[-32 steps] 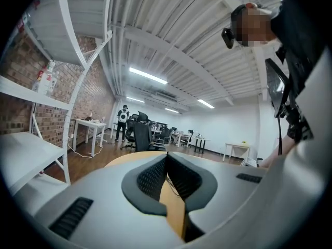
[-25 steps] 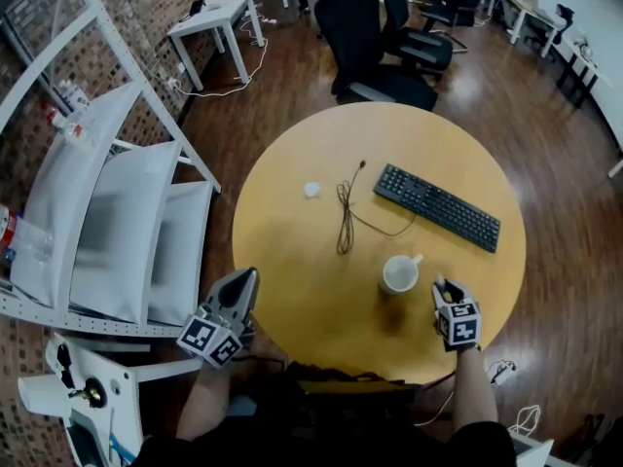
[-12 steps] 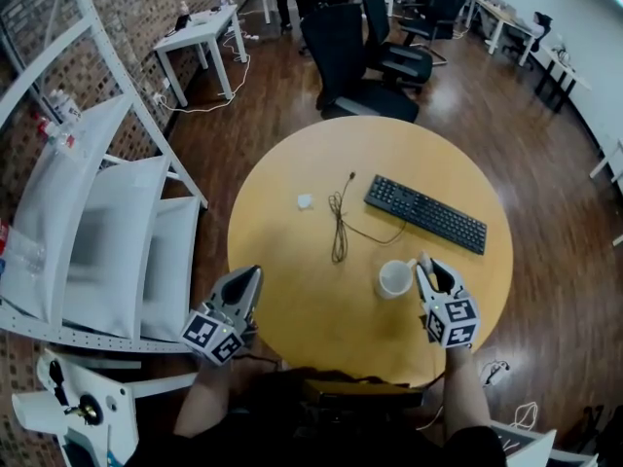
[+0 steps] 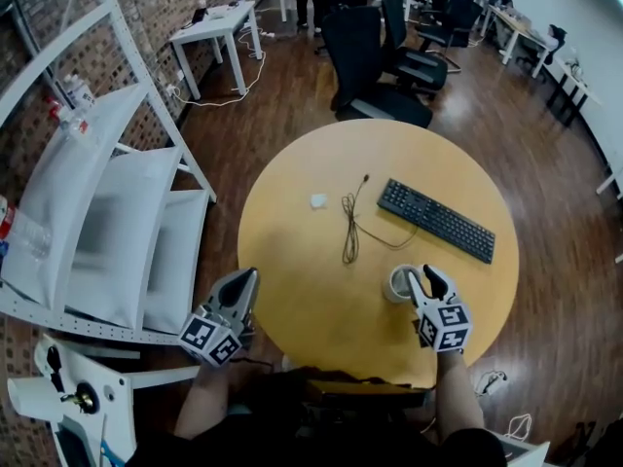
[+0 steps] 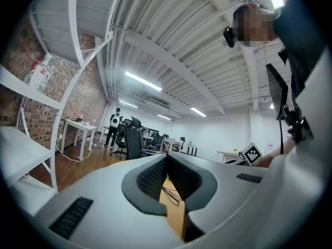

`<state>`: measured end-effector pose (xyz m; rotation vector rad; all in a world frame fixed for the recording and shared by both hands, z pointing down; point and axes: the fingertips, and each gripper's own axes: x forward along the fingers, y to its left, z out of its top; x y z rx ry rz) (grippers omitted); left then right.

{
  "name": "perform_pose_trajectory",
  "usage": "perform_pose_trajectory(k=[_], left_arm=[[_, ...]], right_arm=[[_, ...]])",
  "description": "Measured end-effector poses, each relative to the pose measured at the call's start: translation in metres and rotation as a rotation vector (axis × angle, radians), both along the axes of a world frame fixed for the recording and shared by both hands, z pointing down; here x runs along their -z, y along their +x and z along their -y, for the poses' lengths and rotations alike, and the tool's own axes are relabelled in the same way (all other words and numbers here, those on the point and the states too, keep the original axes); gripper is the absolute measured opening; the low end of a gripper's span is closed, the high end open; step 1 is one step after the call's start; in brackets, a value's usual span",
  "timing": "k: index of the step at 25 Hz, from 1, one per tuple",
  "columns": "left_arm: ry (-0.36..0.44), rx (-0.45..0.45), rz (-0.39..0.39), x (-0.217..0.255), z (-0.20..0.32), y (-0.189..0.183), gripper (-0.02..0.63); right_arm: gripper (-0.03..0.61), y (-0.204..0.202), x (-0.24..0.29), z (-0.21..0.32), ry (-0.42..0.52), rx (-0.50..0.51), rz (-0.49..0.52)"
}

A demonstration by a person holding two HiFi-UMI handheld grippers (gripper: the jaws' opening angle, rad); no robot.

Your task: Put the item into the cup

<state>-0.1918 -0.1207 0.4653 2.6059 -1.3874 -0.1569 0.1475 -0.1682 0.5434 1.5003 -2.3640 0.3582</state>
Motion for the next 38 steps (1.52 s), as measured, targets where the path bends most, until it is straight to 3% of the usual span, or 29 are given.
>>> perform_pose_trajectory(k=[12, 15, 21, 30, 38], left_arm=[[0.025, -0.034, 0.004, 0.007, 0.01, 0.014, -0.006], [0.039, -0.059, 0.008, 0.01, 0.016, 0.022, -0.005], [0.059, -0.124, 0.008, 0.017, 0.027, 0.045, -0.005], [0.063, -0.238, 0.018, 0.017, 0.034, 0.08, -0.005], [0.079, -0.274, 0.026, 0.023, 0.039, 0.094, -0.006]], right_arm=[[0.156, 0.029, 0.028, -0.01, 0.078, -0.06, 0.097], [0.081, 0.04, 0.046, -0.017, 0.13, -0.095, 0.101], [0.011, 0.08, 0.081, -0.043, 0.226, -0.204, 0.124], [0.008, 0.116, 0.078, -0.086, 0.234, -0.309, 0.128], [0.008, 0.127, 0.077, -0.096, 0.251, -0.35, 0.162]])
